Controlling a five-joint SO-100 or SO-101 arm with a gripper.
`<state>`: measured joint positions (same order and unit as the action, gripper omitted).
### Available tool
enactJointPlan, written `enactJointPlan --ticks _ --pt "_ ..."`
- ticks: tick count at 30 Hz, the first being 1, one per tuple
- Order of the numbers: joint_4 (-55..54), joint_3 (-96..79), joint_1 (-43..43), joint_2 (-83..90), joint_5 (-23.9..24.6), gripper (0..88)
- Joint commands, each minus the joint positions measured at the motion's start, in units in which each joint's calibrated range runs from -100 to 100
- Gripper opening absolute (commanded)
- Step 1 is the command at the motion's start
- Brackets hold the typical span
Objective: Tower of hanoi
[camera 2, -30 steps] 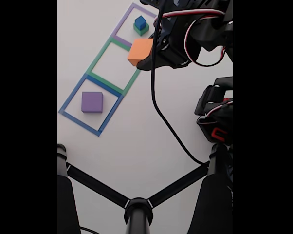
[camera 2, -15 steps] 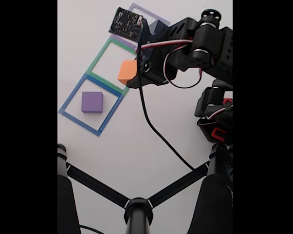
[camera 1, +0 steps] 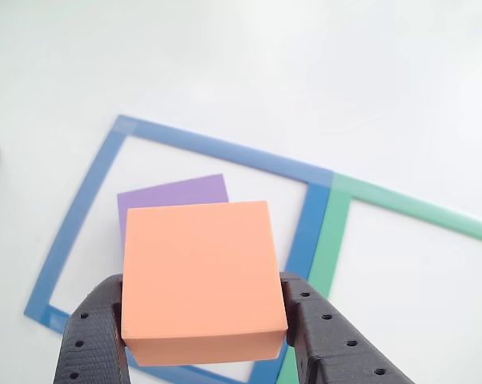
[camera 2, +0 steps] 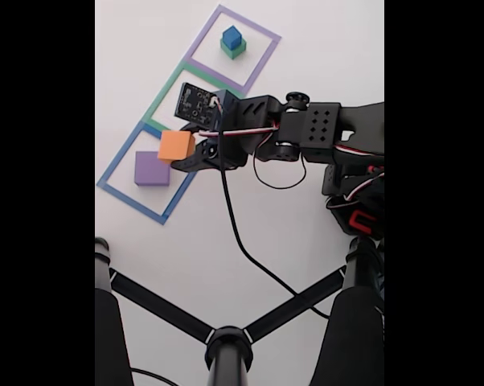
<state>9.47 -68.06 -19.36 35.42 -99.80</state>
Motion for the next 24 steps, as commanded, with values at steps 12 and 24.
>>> enactJointPlan --ticks 12,24 --pt "-38.3 -3.0 -3.2 -22.9 -0.2 11.7" --pt "-49.3 -1.2 -3.2 -34.0 -0.2 11.7"
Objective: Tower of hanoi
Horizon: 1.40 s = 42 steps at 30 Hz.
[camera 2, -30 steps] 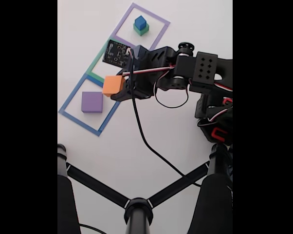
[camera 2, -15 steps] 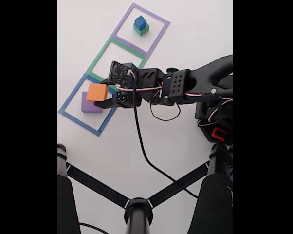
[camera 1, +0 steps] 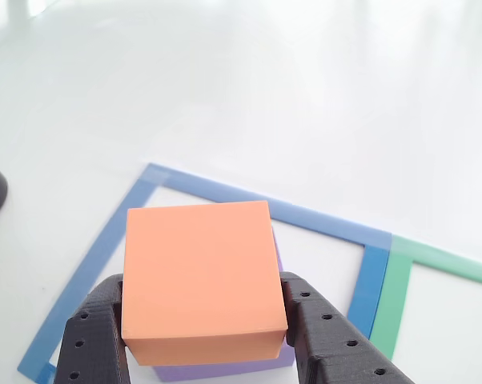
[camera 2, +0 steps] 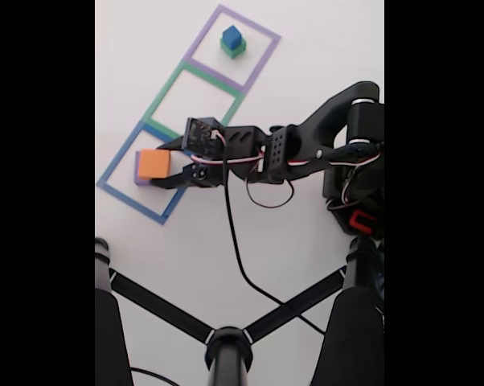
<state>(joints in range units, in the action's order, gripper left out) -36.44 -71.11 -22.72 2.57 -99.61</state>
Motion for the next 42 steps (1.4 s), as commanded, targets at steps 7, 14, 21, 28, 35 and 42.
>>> enactJointPlan --ticks 7,14,21,28,35,42 --pt "-6.2 4.5 0.6 -6.0 -0.4 11.7" --pt "-6.8 6.3 0.6 -8.1 -0.4 11.8" --pt "-8.0 7.2 0.4 -9.8 -0.4 12.4" --pt "-8.3 7.7 1.1 -10.8 -0.4 15.9" --pt "-9.9 6.8 1.8 -11.2 -0.4 24.5" --pt "-10.5 6.9 1.7 -10.7 -0.4 31.7"
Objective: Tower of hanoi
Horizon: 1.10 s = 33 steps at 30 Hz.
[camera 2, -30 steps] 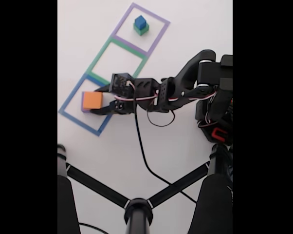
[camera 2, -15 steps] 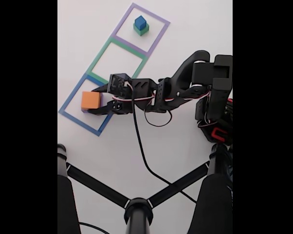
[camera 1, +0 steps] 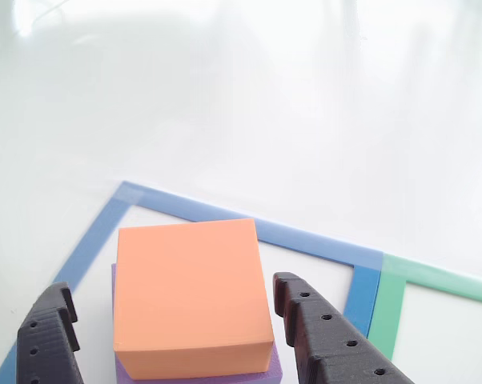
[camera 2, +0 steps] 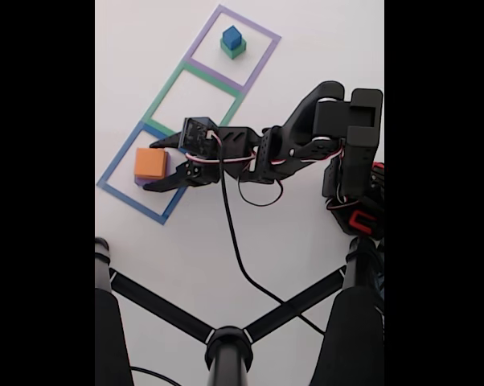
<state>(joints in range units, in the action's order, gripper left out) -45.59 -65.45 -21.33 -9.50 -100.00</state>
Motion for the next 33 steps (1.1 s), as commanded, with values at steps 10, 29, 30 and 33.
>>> enactJointPlan --ticks 10,29,30,33 --pt "9.4 -0.3 -0.7 17.1 0.0 26.2" --pt "120.3 42.5 15.1 55.5 0.0 0.0" --pt "124.9 46.6 16.9 55.3 0.0 0.0" --pt "134.6 55.8 22.0 55.2 0.0 0.0"
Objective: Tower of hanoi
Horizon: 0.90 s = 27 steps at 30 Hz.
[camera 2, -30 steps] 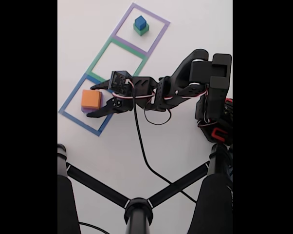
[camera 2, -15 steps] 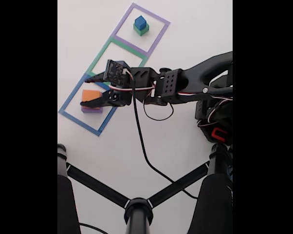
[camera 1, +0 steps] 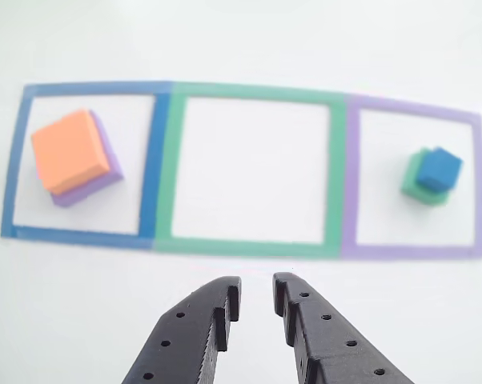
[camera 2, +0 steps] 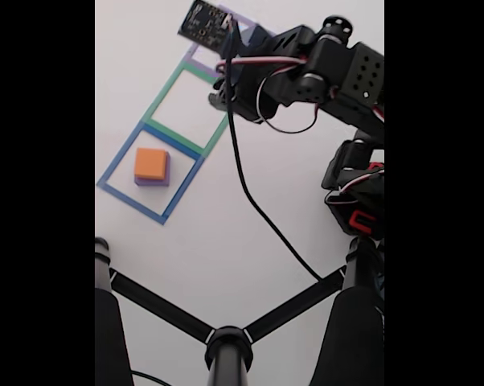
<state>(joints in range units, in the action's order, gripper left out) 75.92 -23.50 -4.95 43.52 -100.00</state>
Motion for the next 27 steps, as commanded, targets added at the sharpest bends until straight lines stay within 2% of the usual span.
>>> enactJointPlan --ticks 1,8,15,19,27 --pt "15.3 16.4 7.3 2.1 0.0 0.0" --pt "23.3 27.3 14.4 0.0 0.0 0.0" --pt "22.7 23.5 18.9 0.2 0.0 0.0" --pt "16.1 13.7 21.0 2.8 0.0 3.5" --pt "-8.7 -11.0 24.2 7.4 0.0 22.0"
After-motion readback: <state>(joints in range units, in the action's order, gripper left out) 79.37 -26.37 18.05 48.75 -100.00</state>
